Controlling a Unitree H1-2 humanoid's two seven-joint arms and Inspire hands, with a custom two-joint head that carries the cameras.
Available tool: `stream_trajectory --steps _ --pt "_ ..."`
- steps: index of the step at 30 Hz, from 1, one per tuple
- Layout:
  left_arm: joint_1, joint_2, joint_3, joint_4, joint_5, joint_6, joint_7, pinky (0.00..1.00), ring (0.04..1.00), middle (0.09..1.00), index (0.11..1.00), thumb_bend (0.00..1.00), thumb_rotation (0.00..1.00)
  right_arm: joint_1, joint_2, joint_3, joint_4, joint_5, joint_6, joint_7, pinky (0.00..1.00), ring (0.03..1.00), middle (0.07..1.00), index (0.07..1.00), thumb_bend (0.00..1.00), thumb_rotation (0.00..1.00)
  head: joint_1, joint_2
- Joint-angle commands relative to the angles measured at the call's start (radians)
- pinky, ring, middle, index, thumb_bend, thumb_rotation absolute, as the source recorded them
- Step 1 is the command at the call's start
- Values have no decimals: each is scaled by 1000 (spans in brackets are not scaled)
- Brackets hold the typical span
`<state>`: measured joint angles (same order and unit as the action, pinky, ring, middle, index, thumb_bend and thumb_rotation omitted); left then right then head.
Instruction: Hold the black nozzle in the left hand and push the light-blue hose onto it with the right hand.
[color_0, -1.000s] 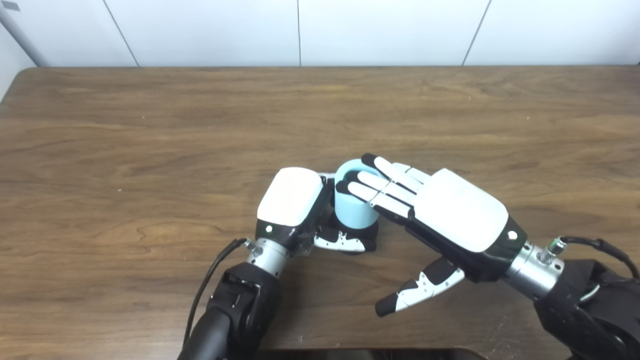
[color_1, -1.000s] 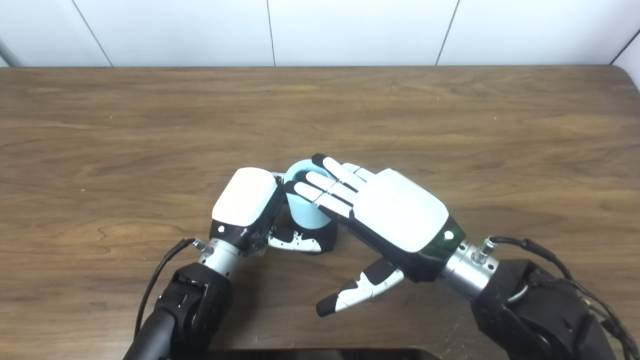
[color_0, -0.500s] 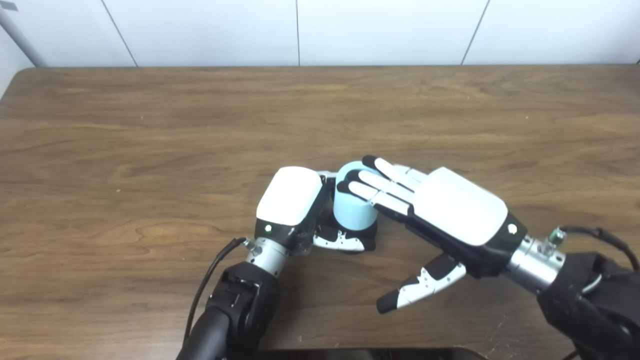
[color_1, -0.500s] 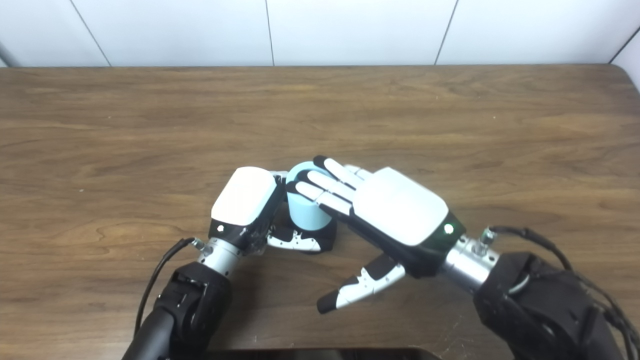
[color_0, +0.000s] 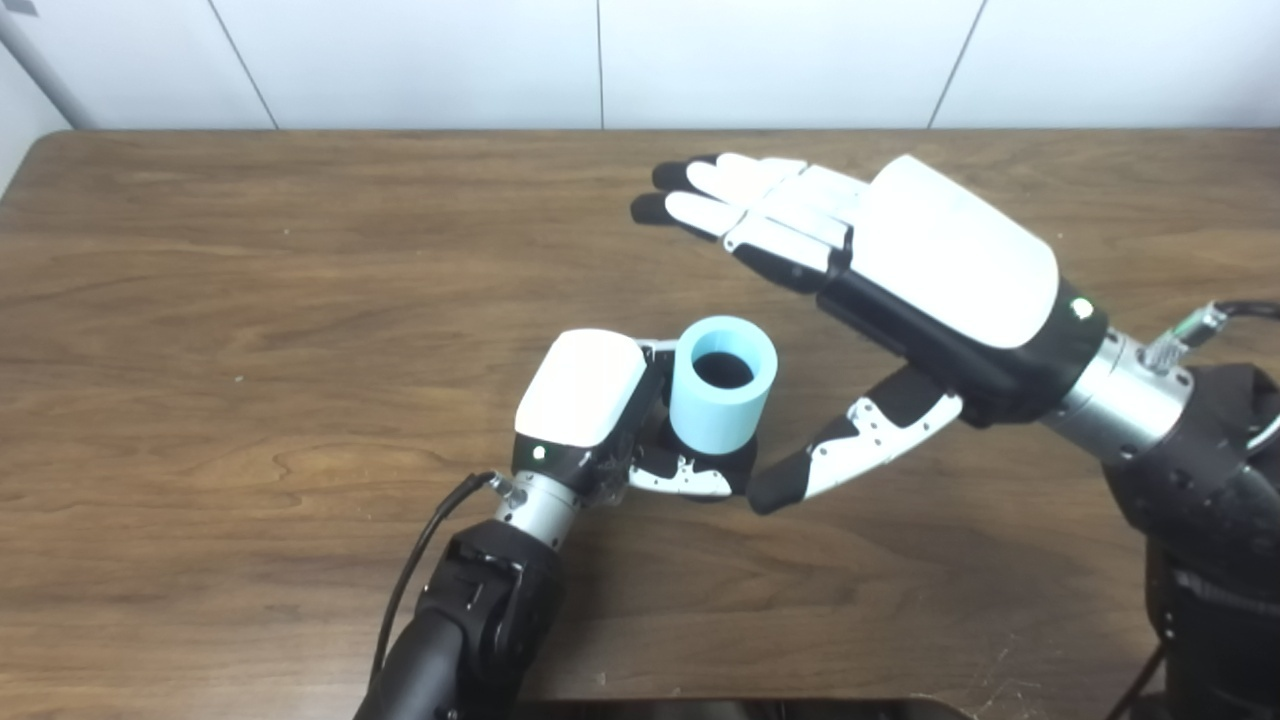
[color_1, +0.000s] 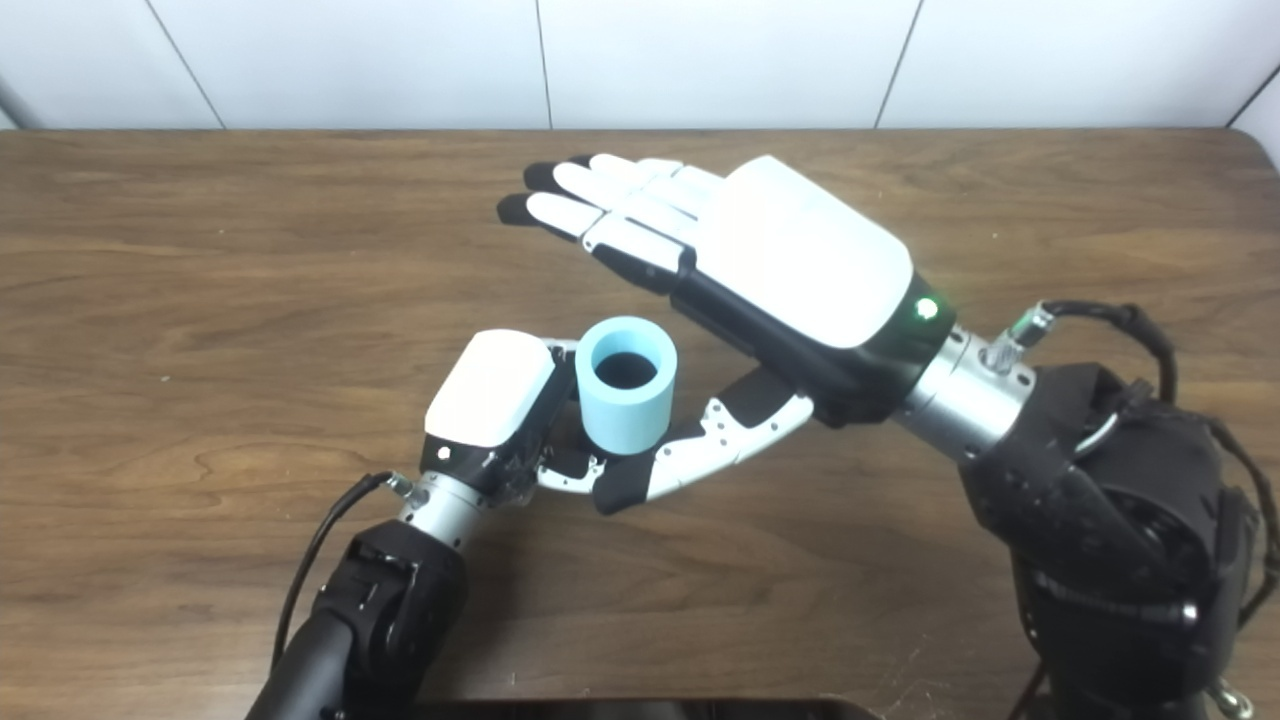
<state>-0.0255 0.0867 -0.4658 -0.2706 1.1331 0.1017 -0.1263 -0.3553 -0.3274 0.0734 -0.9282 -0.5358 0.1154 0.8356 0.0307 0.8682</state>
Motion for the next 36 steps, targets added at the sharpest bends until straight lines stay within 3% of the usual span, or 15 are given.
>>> stream_trajectory --steps 1,8,13,16,17,18,19,22,24,30,36 --pt "0 3 -4 27 18 14 -16 441 510 487 486 524 0 -46 -4 -26 -22 11 6 -6 902 971 976 938 653 983 1 0" --pt "0 1 1 34 10 9 3 445 509 501 481 522 0 -42 -15 -39 -22 -19 32 18 869 961 969 923 663 919 3 -1" --pt "1 4 7 26 6 11 0 460 516 496 484 524 0 -28 -27 -42 -22 -34 47 30 859 955 964 925 659 927 0 -5" --pt "-2 14 3 22 27 11 -6 534 561 489 496 525 0 -20 -33 -42 -21 -34 53 28 864 958 961 926 654 919 0 -5" --pt "-5 19 1 22 31 5 -2 592 589 554 496 524 32 -17 -35 -42 -21 -34 55 25 862 955 958 924 653 915 0 -4" --pt "-7 24 -1 20 33 1 -3 664 629 618 598 712 95 -14 -37 -42 -21 -34 57 23 863 955 958 925 652 913 -2 -5" --pt "-9 27 -2 19 32 -2 -6 718 666 664 655 780 140 -11 -39 -42 -21 -35 59 22 864 955 959 926 652 911 -2 -5" --pt "-18 36 0 17 7 -15 -8 869 782 785 794 890 261 -2 -42 -36 -21 -43 65 22 874 957 960 928 647 917 -1 -7" --pt "-21 38 9 16 -12 -20 -5 906 827 827 854 947 322 2 -45 -31 -21 -47 70 23 883 959 961 932 639 915 0 -7" --pt "-43 50 48 -16 -51 -13 -48 942 882 890 966 1000 414 19 -53 -19 -15 -53 83 12 870 955 963 941 629 928 9 -6" --pt "-59 69 85 -55 -105 -4 -112 975 925 938 1000 1000 470 42 -53 -10 -5 -75 75 1 879 958 965 938 626 945 6 -4"
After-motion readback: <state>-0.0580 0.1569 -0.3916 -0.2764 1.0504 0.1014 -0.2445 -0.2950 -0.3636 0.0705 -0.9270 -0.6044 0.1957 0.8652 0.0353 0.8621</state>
